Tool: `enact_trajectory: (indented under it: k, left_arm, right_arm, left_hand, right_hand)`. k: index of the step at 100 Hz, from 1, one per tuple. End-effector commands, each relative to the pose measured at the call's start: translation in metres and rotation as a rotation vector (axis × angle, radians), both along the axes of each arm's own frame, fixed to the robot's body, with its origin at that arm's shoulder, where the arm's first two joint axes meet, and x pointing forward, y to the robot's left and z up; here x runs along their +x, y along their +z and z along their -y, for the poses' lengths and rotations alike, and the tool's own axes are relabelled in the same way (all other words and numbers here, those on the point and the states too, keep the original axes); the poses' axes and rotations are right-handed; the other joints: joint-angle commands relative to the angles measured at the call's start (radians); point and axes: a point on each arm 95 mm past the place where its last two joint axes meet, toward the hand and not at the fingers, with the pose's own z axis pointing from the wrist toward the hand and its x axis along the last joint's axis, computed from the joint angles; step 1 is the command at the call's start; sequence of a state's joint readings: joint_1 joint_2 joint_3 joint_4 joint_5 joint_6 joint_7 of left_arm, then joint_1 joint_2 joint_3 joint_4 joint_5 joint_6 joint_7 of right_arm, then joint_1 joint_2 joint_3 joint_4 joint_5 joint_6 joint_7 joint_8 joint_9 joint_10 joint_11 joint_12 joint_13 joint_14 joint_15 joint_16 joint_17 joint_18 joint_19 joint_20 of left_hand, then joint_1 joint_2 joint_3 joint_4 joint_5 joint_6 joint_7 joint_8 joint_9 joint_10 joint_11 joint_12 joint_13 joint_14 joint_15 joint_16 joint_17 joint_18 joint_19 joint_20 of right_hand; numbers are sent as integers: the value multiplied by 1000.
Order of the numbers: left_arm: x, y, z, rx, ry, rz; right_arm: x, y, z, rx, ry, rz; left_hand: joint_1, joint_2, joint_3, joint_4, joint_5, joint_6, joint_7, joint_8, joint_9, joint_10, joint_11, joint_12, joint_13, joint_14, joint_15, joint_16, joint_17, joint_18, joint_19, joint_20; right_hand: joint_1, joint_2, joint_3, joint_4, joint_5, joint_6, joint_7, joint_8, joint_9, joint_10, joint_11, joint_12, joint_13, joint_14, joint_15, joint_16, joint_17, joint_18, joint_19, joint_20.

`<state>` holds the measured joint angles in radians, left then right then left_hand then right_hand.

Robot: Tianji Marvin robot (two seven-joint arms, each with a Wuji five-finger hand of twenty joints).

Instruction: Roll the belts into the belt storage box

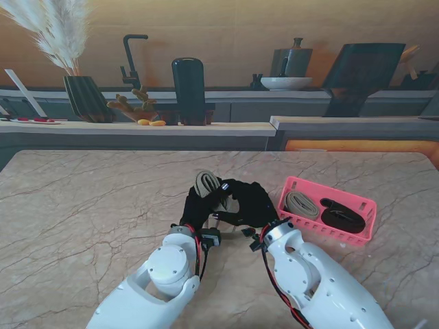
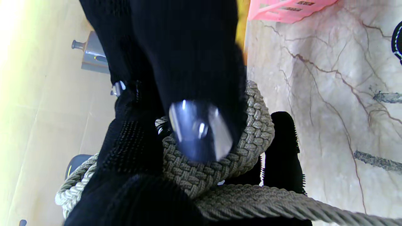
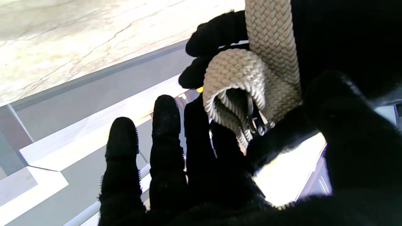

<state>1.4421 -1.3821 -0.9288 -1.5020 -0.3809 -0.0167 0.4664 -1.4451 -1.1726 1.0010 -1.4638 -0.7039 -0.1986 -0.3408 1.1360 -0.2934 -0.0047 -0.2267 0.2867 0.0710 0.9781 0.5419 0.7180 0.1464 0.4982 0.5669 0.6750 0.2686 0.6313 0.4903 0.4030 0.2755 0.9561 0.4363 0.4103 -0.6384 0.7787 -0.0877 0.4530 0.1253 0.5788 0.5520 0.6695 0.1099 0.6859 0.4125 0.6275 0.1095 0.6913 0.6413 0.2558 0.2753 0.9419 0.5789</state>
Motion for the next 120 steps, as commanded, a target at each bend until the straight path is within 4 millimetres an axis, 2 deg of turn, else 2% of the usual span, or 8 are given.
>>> enact_trajectory:
  k: [1, 15, 37, 55, 89, 109, 112, 120]
  left_arm:
    - [4, 2, -6, -2, 6, -11]
    - [5, 1, -10, 10, -42, -41]
    - [5, -4, -21, 23, -225, -111]
    - [5, -7, -24, 7, -333, -148]
    - [6, -7, -27, 14, -528, -201]
    - [6, -9, -25, 6, -585, -231]
    - [6, -9, -25, 7, -594, -235]
    - [6, -9, -24, 9, -616, -242]
  right_arm:
    - [-6, 2, 4, 8, 8, 25]
    - [-6, 12, 17, 9, -17, 86]
    - [-1, 33, 39, -101, 55, 200]
    - [3, 44, 47, -222, 139, 244]
    - [17, 55, 46, -474, 282, 268]
    - [25, 58, 38, -550, 333, 255]
    - [26, 59, 37, -563, 344, 252]
    - [29, 60, 33, -599, 373, 249]
  left_hand:
    - [155, 162, 227, 144, 31, -54, 26, 19, 59, 19, 87, 51, 33, -10, 48, 28, 2, 24, 37, 19]
    - [155, 137, 195, 151, 89, -44, -38, 4, 102, 30, 106, 154, 88, 10, 120, 101, 55, 81, 120, 50]
    - [155, 167, 101, 169, 136, -6, -119, 2, 127, 47, 222, 235, 212, 36, 270, 226, 172, 165, 299, 108]
    - [155, 211, 79, 171, 64, 19, -231, -8, 22, 57, 150, 272, 203, -7, 321, 315, 157, 142, 356, 137]
    - [155, 215, 126, 191, 1, 48, -336, -6, -49, 56, -3, 316, 147, -30, 284, 373, 103, 112, 312, 191]
    - [143, 149, 221, 191, 1, 66, -387, -20, -62, 65, -69, 340, 115, -6, 267, 378, 62, 125, 296, 205]
    - [86, 134, 306, 188, 1, 69, -399, -20, -71, 72, -74, 338, 109, -2, 262, 381, 55, 126, 288, 217]
    - [51, 141, 336, 194, 0, 70, -415, -32, -92, 85, -70, 316, 98, 7, 257, 381, 42, 129, 284, 220]
  right_hand:
    - [-38, 40, -23, 24, -16, -168, -4, 12, -60, 35, -77, -17, -22, -16, -25, -9, -13, 0, -21, 10]
    - [-9, 86, -62, 37, -9, -200, -17, 36, -54, 22, -89, -7, -10, -30, -42, -5, 7, -15, -45, 38]
    - [172, 108, 25, 40, -110, -434, 52, 63, -83, -14, -126, -20, 17, -54, -120, -39, 73, -51, -82, 62]
    - [283, 134, 80, 36, -254, -567, 92, 16, -141, -41, -162, -53, 26, -46, -220, -98, 107, -64, -102, 60]
    - [270, 102, 66, 32, -367, -565, -76, -108, -279, -47, -226, -86, -9, -1, -362, -174, 95, -41, -146, 63]
    - [234, 61, 57, 28, -374, -533, -190, -100, -342, -32, -256, -98, -26, 12, -387, -185, 90, -34, -157, 69]
    - [229, 54, 58, 29, -375, -530, -194, -96, -348, -29, -258, -99, -28, 15, -388, -186, 89, -33, -158, 69]
    - [209, 25, 72, 29, -369, -522, -242, -65, -364, -23, -271, -103, -35, 16, -397, -188, 86, -35, -165, 74]
